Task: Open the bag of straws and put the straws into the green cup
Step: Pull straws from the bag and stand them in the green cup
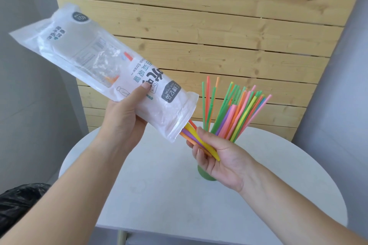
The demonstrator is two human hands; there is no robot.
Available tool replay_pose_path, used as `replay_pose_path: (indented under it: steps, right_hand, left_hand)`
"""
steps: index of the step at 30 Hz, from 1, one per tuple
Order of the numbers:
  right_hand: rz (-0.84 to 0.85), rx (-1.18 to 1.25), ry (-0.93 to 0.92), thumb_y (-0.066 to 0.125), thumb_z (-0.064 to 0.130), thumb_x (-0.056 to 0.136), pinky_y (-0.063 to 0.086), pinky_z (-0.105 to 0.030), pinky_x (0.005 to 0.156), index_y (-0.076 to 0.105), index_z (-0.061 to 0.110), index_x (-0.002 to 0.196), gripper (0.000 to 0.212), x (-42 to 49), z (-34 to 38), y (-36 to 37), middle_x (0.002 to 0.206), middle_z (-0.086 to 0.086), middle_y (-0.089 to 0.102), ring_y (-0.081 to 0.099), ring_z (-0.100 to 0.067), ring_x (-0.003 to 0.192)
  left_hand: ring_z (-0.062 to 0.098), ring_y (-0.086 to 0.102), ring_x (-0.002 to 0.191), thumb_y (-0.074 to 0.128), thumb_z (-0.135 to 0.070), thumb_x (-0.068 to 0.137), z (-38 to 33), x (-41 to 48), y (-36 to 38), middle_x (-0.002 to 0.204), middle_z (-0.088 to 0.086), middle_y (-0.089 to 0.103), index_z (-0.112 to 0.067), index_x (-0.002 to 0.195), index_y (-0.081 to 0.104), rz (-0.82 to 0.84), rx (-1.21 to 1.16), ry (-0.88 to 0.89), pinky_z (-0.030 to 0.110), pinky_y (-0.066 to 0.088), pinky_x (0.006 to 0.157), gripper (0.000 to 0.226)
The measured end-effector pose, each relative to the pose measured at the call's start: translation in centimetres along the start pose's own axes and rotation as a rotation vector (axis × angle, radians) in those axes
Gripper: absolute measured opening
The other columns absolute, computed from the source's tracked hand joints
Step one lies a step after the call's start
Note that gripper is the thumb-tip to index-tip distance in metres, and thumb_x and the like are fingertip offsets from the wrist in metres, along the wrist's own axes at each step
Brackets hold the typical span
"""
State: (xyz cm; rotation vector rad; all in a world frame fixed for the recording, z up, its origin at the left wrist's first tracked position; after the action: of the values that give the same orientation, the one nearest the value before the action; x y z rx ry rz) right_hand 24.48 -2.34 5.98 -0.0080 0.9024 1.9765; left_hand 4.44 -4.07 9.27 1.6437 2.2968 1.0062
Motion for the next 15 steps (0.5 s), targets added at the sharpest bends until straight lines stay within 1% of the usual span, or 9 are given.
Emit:
replay_pose_path:
  steps: [2,5,7,9,11,13,14,15]
  right_hand:
    - [-0.036,0.014,-0.029,0.076,0.02,0.075,0.055,-0.022,0.044,0.075,-0.001,0.086,0.024,0.0,0.4,-0.3,0.08,-0.019,0.068,0.066,-0.018,0.055]
    - [-0.063,0.033,-0.084,0.063,0.014,0.091,0.056,-0.025,0.046,0.067,-0.004,0.101,0.021,-0.1,1.2,-0.7,0.081,-0.021,0.065,0.066,-0.022,0.058]
    - [-0.073,0.046,-0.119,0.058,0.009,0.093,0.056,-0.025,0.047,0.064,-0.004,0.108,0.02,-0.2,1.7,-1.1,0.08,-0.019,0.064,0.066,-0.021,0.059]
    - [-0.095,0.041,-0.147,0.057,0.007,0.093,0.054,-0.023,0.045,0.063,-0.003,0.111,0.022,-0.4,2.1,-1.5,0.077,-0.017,0.063,0.064,-0.02,0.056]
    - [-0.115,0.018,-0.158,0.064,0.008,0.088,0.051,-0.021,0.042,0.064,-0.002,0.107,0.022,-0.6,2.5,-1.8,0.076,-0.014,0.062,0.061,-0.017,0.053]
    - [-0.12,-0.041,-0.163,0.074,0.013,0.076,0.048,-0.018,0.04,0.068,0.002,0.096,0.023,-1.0,2.9,-2.1,0.076,-0.011,0.062,0.06,-0.014,0.051]
    - [-0.119,-0.08,-0.167,0.075,0.015,0.073,0.048,-0.017,0.04,0.07,0.004,0.09,0.021,-1.3,3.0,-2.2,0.076,-0.01,0.062,0.06,-0.013,0.051]
    - [-0.126,-0.12,-0.172,0.075,0.017,0.073,0.047,-0.016,0.04,0.071,0.006,0.086,0.018,-1.6,3.2,-2.3,0.074,-0.008,0.063,0.059,-0.012,0.051]
  left_hand:
    - [0.032,0.065,0.127,0.06,-0.004,0.099,0.0,0.2,-0.2,0.139,0.016,0.066,-0.003,0.146,0.054,-0.014,-0.018,-0.009,0.052,0.05,0.109,0.048]
    - [0.031,0.064,0.129,0.059,-0.005,0.1,0.1,0.3,-0.5,0.132,0.01,0.069,-0.005,0.144,0.058,-0.025,-0.045,-0.027,0.048,0.053,0.106,0.044]
    - [0.03,0.065,0.128,0.058,-0.007,0.1,0.3,0.5,-0.7,0.13,0.009,0.07,-0.005,0.143,0.059,-0.033,-0.057,-0.039,0.048,0.053,0.106,0.042]
    - [0.028,0.068,0.123,0.059,-0.008,0.101,0.5,0.6,-1.0,0.126,0.009,0.071,-0.004,0.141,0.06,-0.054,-0.077,-0.055,0.048,0.052,0.107,0.04]
    - [0.026,0.07,0.118,0.059,-0.009,0.101,0.7,0.7,-1.2,0.123,0.008,0.072,-0.007,0.133,0.064,-0.062,-0.085,-0.073,0.046,0.053,0.106,0.033]
    - [0.025,0.071,0.116,0.06,-0.01,0.1,0.8,0.6,-1.2,0.12,0.007,0.074,-0.009,0.124,0.068,-0.065,-0.094,-0.092,0.044,0.055,0.104,0.025]
    - [0.025,0.071,0.115,0.061,-0.01,0.1,0.9,0.6,-1.2,0.118,0.007,0.074,-0.009,0.121,0.069,-0.072,-0.1,-0.102,0.044,0.056,0.103,0.023]
    - [0.025,0.072,0.114,0.062,-0.011,0.1,1.0,0.6,-1.2,0.117,0.007,0.075,-0.009,0.119,0.07,-0.079,-0.101,-0.111,0.044,0.055,0.104,0.021]
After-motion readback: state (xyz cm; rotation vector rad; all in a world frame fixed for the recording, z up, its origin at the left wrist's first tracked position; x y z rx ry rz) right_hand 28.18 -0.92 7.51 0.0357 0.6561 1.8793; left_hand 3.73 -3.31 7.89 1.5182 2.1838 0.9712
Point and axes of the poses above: each hand's wrist, its own x-axis towards the middle knuckle, its own y-axis out of the palm, z = x × y, the point moved 2 cm from there along x, towards the middle knuckle
